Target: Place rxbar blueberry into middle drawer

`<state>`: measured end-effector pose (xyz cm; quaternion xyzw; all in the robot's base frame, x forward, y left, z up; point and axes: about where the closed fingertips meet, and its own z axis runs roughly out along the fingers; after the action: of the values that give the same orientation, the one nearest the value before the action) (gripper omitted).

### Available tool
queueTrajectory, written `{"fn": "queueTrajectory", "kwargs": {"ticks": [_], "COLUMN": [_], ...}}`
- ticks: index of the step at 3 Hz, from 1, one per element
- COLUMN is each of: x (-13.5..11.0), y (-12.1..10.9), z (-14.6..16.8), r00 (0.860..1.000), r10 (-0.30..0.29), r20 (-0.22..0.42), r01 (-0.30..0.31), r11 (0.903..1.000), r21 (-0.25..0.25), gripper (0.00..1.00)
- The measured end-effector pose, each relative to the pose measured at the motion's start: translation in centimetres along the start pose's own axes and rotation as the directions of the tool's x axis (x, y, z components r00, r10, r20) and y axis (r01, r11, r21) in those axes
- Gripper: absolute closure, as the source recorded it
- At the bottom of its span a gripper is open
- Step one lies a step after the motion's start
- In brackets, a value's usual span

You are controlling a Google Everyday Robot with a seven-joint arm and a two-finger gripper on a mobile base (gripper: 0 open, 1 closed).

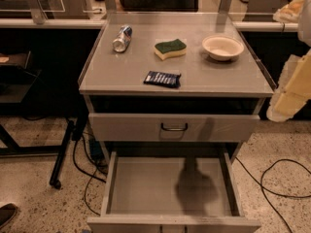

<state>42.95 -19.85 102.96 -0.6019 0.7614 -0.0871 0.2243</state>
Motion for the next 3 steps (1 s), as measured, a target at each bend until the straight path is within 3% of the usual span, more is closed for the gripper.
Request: {"fn": "queueTrajectory", "kwargs": {"ticks": [1, 2, 3], "x": [0.0, -4.0, -4.1], "y": [0.0, -1.3, -1.4], "z": [0.0, 2.8, 2.8], "r00": [1.000, 0.999, 0.999], "r10": [0.000, -0.035, -0.037], "r20": [0.000, -0.002, -0.001], "r01": [0.000, 0.035, 0.037], "r11": [1.0000, 0.9993, 0.9992], "r21": [0.000, -0.012, -0.012], "gripper": [0.00, 0.00, 0.00]}}
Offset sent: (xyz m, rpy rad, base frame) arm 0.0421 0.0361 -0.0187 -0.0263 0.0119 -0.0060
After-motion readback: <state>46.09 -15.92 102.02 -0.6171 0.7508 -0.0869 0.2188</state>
